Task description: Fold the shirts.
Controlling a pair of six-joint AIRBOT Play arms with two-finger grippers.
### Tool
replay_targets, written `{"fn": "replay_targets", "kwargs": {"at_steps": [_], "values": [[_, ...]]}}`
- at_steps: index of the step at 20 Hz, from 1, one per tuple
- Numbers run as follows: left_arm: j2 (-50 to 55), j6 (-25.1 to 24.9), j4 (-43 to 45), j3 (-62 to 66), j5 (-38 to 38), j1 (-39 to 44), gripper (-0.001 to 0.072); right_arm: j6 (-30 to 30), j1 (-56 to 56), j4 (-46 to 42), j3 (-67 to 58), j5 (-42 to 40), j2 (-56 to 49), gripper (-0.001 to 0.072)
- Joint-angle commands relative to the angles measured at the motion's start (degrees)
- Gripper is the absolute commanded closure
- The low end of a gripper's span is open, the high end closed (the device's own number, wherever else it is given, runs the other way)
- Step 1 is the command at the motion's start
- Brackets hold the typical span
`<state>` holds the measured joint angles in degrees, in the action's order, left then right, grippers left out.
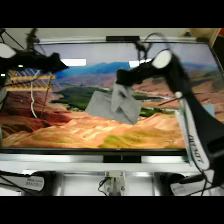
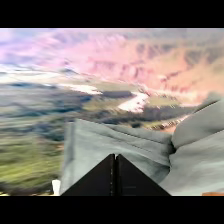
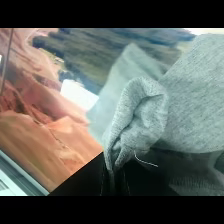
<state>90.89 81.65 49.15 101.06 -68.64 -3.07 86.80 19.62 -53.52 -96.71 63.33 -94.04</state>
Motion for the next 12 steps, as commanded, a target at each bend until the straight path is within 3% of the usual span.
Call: {"fn": "replay_targets", "kwargs": {"at_steps": [1,2,3,4,8,12], "values": [[-5.8,0.1,1.5,0.0,-3.5,-8.0,0.0678,0.0,7.7,7.7,0.0,-11.1,-10.0,0.0607],[-6.2,0.1,1.5,0.0,-4.2,-8.0,0.0678,0.0,8.5,10.2,0.0,-13.0,-12.2,0.0402],[-6.2,0.0,1.5,0.0,-5.3,-7.7,0.0679,0.0,8.8,12.9,0.0,-14.0,-13.9,0.0116],[-6.0,-0.2,1.5,-0.1,-6.1,-7.2,0.0678,0.0,8.5,14.5,0.0,-13.6,-14.8,0.0078],[-6.0,-1.5,1.5,-0.5,-6.3,-5.6,0.0678,0.2,2.3,9.1,0.0,-1.0,-11.1,0.0078],[-6.0,-2.8,1.5,-0.5,-6.2,-5.5,0.0678,8.2,-6.9,-24.2,0.2,22.3,-4.9,0.0078]]}}
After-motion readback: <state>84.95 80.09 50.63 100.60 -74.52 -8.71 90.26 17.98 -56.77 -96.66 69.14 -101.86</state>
